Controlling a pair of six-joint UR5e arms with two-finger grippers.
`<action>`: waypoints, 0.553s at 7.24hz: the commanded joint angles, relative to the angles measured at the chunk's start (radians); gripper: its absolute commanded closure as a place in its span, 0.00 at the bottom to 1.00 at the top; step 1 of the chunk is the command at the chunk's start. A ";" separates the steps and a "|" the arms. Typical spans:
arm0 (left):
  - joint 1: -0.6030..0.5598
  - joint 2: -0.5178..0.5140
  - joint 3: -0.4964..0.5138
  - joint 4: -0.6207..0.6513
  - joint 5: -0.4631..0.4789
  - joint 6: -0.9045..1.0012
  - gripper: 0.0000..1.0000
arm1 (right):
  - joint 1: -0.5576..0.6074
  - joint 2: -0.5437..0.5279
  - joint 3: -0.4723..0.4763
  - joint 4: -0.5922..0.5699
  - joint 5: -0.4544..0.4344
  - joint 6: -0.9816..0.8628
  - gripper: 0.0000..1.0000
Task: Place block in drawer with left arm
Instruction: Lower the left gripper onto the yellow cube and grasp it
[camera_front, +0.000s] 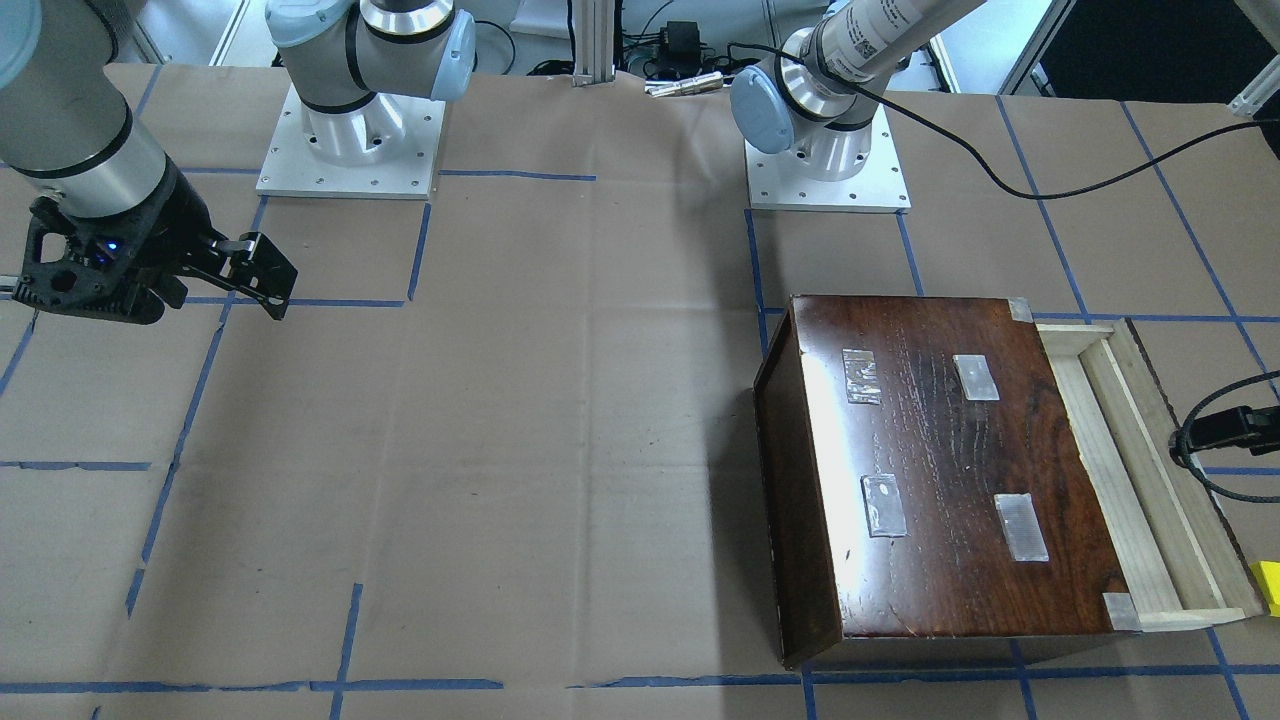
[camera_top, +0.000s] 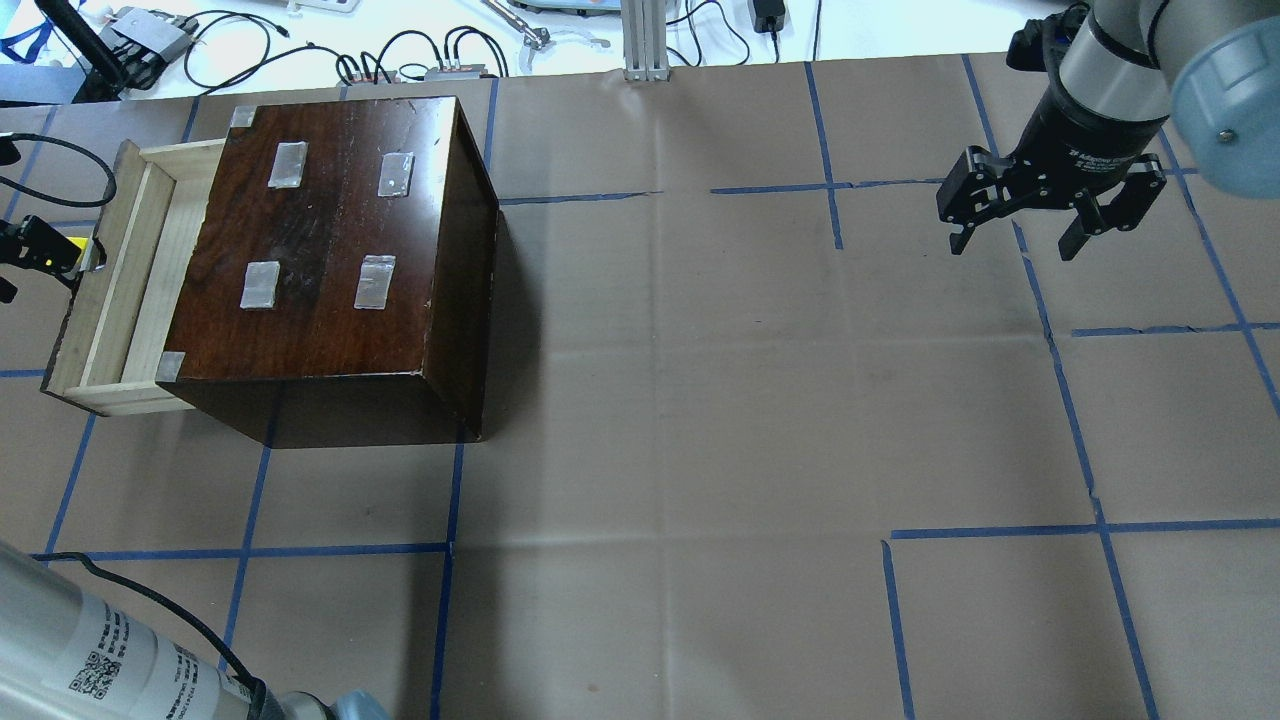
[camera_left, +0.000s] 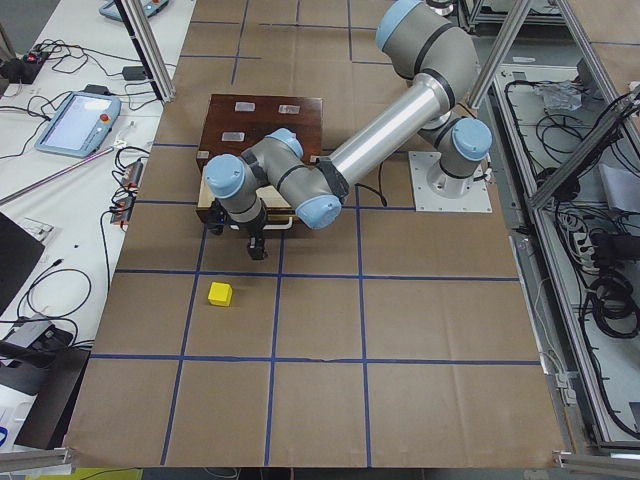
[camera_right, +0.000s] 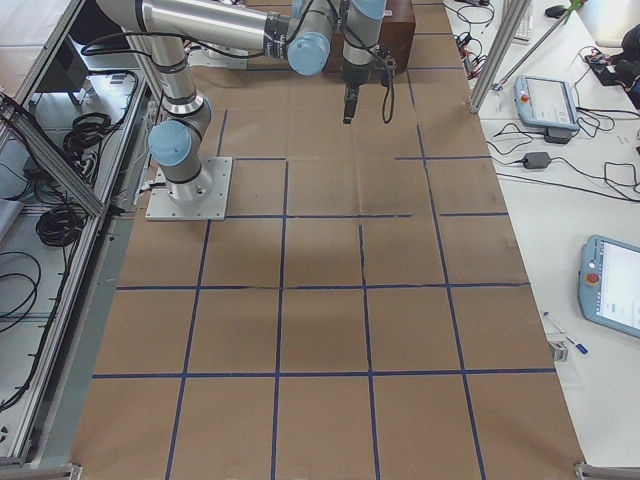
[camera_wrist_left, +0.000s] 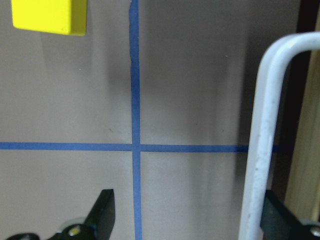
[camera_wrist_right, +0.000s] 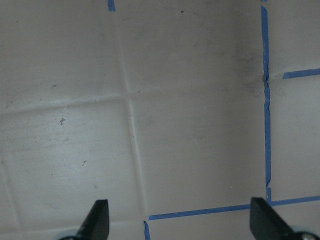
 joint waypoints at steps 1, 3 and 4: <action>0.003 -0.002 0.016 0.000 0.014 0.014 0.01 | 0.000 0.000 0.000 0.000 0.000 -0.001 0.00; 0.004 -0.025 0.074 -0.001 0.015 0.016 0.01 | 0.000 0.000 0.000 0.000 0.000 0.001 0.00; 0.004 -0.064 0.138 -0.001 0.011 0.028 0.01 | 0.000 0.000 0.000 0.000 0.000 -0.001 0.00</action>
